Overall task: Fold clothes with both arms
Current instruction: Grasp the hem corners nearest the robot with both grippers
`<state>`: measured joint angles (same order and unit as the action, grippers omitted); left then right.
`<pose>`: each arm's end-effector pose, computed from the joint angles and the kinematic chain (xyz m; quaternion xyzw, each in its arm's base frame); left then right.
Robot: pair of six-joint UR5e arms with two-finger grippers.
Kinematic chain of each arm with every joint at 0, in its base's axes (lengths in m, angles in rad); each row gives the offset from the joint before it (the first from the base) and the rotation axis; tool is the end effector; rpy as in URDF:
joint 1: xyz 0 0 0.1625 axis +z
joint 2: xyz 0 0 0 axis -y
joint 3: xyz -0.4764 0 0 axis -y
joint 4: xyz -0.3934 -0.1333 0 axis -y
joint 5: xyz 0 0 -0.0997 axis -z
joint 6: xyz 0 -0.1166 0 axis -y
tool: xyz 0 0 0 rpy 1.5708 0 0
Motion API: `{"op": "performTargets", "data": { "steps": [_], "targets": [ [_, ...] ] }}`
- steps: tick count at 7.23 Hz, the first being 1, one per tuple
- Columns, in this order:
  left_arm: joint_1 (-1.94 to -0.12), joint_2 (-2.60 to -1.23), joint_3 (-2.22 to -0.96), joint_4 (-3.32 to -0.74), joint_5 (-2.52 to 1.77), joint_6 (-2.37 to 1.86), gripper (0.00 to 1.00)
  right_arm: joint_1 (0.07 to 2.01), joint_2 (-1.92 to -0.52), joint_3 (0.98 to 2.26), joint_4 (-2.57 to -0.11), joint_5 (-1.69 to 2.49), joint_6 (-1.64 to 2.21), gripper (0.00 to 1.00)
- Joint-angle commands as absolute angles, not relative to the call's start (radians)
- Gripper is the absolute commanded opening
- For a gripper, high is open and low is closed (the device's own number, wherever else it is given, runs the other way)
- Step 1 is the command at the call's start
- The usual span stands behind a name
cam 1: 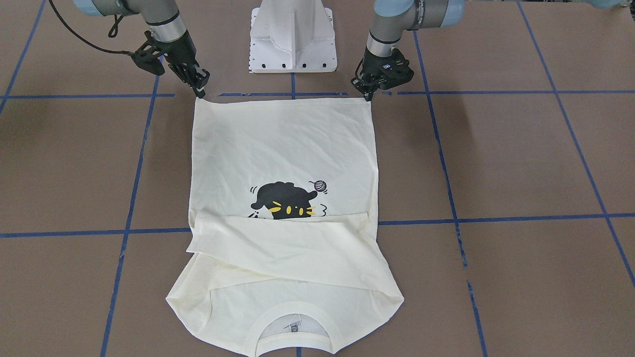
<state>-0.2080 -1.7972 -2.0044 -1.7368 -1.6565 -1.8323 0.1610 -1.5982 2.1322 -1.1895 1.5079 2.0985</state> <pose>0.5329 -0.2385 0.3910 -0.0499 0.3998 -0.1961 0.8940 -0.4499 -0.2155 0.4304 -0.0528 -0.4394 0.3158 0.8393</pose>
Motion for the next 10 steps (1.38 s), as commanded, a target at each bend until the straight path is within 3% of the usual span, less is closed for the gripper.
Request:
{"op": "performTargets", "data": {
  "steps": [1,7,10],
  "targets": [
    [-0.209,-1.799,-2.016,-1.735,-1.66,-1.83,0.0,0.161,-1.598,2.132,-1.189,1.508,2.098,0.0],
    [-0.207,-1.66,-2.336,-1.698,-1.66,-1.835,0.0,0.069,-1.695,2.336,-1.196,1.503,2.102,0.0],
    [-0.195,-1.67,-2.384,-1.69,-1.66,-1.842,0.0,0.075,-1.772,2.425,-1.196,1.491,2.099,0.0]
  ]
}}
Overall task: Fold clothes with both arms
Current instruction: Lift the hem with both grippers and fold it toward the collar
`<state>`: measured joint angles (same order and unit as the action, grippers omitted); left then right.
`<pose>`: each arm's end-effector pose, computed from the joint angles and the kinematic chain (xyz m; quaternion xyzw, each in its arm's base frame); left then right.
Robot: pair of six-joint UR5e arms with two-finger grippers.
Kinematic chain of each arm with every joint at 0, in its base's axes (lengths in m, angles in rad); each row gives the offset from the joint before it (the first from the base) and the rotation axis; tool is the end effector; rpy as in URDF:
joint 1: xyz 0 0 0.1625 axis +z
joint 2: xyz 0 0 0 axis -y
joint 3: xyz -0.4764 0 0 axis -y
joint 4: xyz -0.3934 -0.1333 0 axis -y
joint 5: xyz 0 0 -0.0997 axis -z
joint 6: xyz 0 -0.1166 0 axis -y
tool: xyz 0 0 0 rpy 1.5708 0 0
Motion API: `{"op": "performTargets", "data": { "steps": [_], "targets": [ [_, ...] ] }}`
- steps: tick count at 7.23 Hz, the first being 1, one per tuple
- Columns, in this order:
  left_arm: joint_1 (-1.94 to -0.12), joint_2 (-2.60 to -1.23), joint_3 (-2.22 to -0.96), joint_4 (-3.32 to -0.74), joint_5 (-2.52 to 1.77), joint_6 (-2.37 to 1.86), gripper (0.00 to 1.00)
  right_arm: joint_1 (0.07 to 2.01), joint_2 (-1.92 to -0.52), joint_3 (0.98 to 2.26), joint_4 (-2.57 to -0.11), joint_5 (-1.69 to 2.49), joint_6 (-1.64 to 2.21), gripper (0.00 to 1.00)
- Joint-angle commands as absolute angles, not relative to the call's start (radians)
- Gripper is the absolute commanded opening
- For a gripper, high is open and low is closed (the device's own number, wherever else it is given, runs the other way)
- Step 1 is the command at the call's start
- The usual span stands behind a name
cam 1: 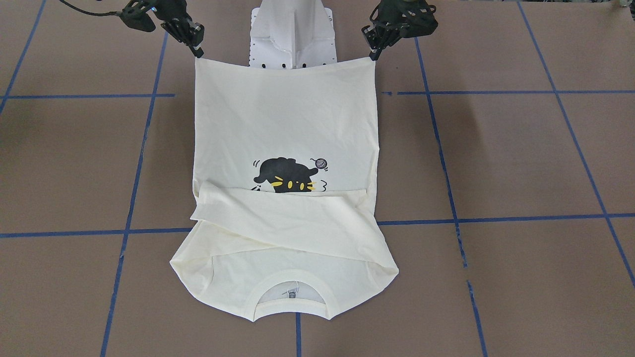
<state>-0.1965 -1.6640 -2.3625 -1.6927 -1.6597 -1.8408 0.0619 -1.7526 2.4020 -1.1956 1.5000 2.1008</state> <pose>0.4124 -0.2075 0.3102 -0.0566 0.4802 -0.1814 0.8563 -0.3689 -0.1647 0.3684 -0.0836 -0.4837 0.2706 0.8281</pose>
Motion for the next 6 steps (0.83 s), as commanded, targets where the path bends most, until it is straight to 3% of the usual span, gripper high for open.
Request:
{"op": "performTargets", "data": {
  "steps": [1,3,6],
  "targets": [
    [-0.204,-1.727,-2.358,-1.693,-1.649,-1.816,0.0,0.151,-1.764,2.422,-1.197,1.494,2.073,0.0],
    [-0.381,-1.895,-2.214,-1.689,-1.654,-1.669,0.0,0.272,-1.67,2.354,-1.198,1.505,1.926,0.0],
    [-0.539,-2.014,-2.061,-1.7,-1.651,-1.531,0.0,0.551,-1.324,2.095,-1.409,1.619,1.702,0.0]
  ]
}}
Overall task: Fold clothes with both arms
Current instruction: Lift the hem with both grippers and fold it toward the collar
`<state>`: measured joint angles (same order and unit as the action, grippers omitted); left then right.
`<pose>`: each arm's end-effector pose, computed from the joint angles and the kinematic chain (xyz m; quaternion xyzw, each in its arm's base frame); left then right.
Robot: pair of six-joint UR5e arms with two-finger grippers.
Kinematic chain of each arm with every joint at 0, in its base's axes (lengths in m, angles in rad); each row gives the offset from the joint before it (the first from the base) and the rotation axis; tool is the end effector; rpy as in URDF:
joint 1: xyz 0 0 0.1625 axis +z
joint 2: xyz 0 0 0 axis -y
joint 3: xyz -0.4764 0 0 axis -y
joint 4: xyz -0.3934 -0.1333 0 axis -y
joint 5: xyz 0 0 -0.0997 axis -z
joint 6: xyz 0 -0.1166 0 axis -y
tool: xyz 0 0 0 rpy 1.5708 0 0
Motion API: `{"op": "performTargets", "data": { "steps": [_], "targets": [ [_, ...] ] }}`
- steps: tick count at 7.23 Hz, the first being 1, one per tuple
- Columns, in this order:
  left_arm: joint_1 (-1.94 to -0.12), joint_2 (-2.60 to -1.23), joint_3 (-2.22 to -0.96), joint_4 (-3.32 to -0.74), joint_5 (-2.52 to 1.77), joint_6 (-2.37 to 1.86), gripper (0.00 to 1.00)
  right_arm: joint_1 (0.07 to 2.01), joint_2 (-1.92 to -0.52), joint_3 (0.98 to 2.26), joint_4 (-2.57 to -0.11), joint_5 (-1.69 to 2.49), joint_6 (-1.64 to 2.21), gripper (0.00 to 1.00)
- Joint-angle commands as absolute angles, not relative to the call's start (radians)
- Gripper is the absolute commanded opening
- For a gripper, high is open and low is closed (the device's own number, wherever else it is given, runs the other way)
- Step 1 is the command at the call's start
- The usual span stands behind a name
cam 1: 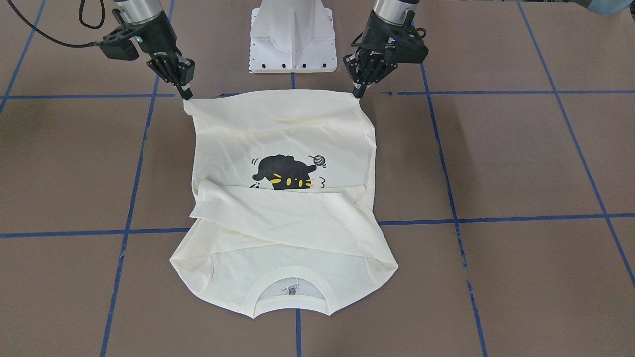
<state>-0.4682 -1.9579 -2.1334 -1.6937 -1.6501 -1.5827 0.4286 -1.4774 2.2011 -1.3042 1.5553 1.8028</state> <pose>0.4424 -0.3628 0.2517 0.0823 0.5050 -0.1845 0.8391 -0.3908 -0.3271 0.3569 0.0534 -0.4722 0.2889 0.8311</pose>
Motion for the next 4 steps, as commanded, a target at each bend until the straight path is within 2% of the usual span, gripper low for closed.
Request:
{"op": "performTargets", "data": {
  "steps": [1,3,4],
  "targets": [
    [-0.598,-2.078,-1.948,-1.729,-1.651,-1.504,0.0,0.631,-1.214,1.969,-1.439,1.656,1.654,0.0],
    [-0.696,-2.106,-1.721,-1.941,-1.651,-1.488,0.0,0.731,-1.081,1.713,-1.428,1.658,1.581,0.0],
    [-0.725,-2.127,-1.6,-2.051,-1.649,-1.477,0.0,0.77,-1.021,1.627,-1.428,1.66,1.569,0.0]
  ]
}}
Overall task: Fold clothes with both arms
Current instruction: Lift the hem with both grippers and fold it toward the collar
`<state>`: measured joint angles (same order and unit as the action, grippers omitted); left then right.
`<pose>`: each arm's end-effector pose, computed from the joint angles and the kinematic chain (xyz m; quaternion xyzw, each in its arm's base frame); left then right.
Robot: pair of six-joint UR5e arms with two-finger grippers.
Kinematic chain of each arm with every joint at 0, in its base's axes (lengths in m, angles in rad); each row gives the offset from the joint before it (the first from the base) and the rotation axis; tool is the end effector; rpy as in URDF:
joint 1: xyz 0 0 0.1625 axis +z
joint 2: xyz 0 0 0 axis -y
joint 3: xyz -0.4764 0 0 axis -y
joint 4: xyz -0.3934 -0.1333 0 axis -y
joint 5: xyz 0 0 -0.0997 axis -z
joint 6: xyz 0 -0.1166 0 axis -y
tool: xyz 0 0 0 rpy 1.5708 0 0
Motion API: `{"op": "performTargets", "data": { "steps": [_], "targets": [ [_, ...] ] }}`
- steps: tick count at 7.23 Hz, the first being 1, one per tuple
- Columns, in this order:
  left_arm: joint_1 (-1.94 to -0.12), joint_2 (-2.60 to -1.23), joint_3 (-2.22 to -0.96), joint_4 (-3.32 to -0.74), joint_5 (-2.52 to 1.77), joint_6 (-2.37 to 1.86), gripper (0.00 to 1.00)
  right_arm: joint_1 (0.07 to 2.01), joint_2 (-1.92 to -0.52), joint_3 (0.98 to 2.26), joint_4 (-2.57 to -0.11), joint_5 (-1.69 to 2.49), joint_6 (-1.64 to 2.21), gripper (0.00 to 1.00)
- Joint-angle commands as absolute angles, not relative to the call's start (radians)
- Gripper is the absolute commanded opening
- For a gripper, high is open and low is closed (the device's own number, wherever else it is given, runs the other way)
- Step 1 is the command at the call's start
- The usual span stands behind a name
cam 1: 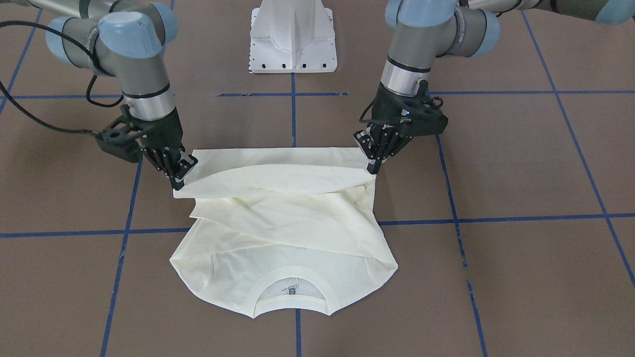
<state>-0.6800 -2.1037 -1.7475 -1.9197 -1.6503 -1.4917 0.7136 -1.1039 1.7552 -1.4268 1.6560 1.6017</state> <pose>0.4590 -0.5307 0.2866 0.1551 0.4813 -0.2361 0.8298 -0.4334 -0.5384 0.3596 0.0925 -0.3777 0.3197 0.8640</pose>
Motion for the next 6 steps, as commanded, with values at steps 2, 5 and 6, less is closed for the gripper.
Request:
{"op": "performTargets", "data": {
  "steps": [2,5,6],
  "targets": [
    [-0.752,-2.189,-1.49,-2.102,-1.648,-1.479,0.0,0.808,-0.965,1.536,-1.43,1.66,1.536,0.0],
    [-0.75,-2.258,-1.316,-2.185,-1.571,-1.48,0.0,0.804,-0.924,1.406,-1.334,1.649,1.529,0.0],
    [-0.752,-2.264,-1.242,-2.291,-1.568,-1.479,0.0,0.805,-0.907,1.366,-1.324,1.648,1.528,0.0]
  ]
}}
